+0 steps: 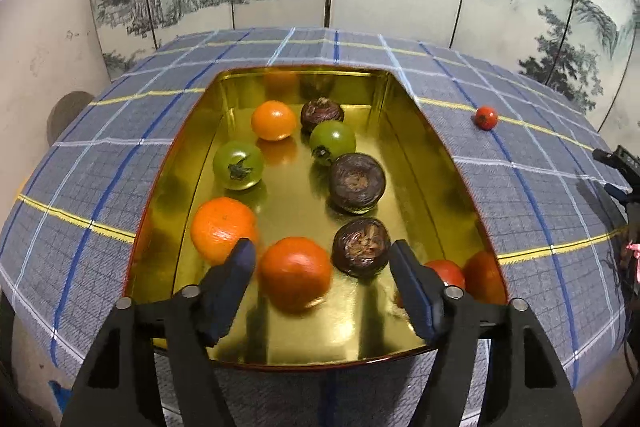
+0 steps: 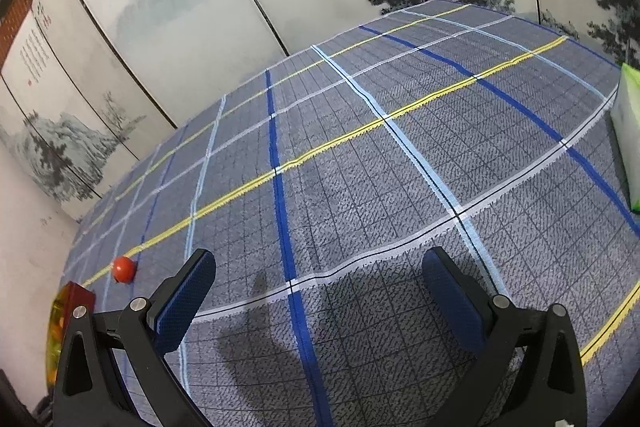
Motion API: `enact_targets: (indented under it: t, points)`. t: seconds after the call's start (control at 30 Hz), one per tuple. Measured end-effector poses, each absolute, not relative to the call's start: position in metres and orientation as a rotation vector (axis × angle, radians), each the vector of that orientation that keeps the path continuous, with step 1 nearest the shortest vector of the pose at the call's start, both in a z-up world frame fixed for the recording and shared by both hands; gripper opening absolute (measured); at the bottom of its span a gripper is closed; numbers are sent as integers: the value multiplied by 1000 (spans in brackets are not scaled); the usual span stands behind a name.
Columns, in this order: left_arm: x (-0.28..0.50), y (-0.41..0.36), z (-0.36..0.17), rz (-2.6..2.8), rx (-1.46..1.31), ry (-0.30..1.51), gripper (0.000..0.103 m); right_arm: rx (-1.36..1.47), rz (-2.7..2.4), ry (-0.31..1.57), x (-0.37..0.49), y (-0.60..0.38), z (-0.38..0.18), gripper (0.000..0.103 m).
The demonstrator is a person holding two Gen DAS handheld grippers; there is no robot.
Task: Organize fruits
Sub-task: 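Move the right tool to the small red tomato and grasp it, then carry the small red tomato with the right tool over the tin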
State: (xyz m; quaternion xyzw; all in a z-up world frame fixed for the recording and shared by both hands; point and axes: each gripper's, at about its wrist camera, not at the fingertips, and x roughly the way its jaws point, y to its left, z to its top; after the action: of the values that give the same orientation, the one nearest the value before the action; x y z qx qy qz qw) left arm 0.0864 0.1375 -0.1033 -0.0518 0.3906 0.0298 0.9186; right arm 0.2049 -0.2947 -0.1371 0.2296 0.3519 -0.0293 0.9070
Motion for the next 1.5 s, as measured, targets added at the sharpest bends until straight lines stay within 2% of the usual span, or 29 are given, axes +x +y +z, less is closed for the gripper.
enact_targets:
  t: [0.1, 0.27, 0.5, 0.67, 0.7, 0.8, 0.87, 0.93, 1.23, 1.5]
  points:
    - [67, 144, -87, 32, -154, 673, 71, 419, -90, 755, 208, -289, -137, 103]
    - [12, 168, -54, 92, -178, 461, 92, 247, -133, 752, 210, -258, -126, 103]
    - [-51, 200, -60, 147, -217, 499, 92, 71, 112, 726, 229, -153, -101, 103]
    - [-74, 197, -84, 171, -208, 552, 92, 6, 226, 757, 258, -89, -103, 96]
    - [-77, 197, -91, 168, -219, 573, 92, -10, 236, 767, 265, -80, -106, 95]
    - [-78, 195, -108, 153, -233, 627, 92, -45, 269, 813, 281, -62, -116, 73]
    - [-74, 193, -114, 142, -226, 656, 92, -64, 264, 839, 287, -55, -124, 47]
    - [-73, 192, -116, 135, -229, 659, 92, -60, 257, 881, 294, -54, -133, 30]
    - [-72, 189, -113, 108, -226, 645, 92, -87, 257, 850, 294, -44, -133, 28]
    - [-80, 181, -107, 101, -219, 632, 92, -147, 261, 746, 263, -33, -95, 28]
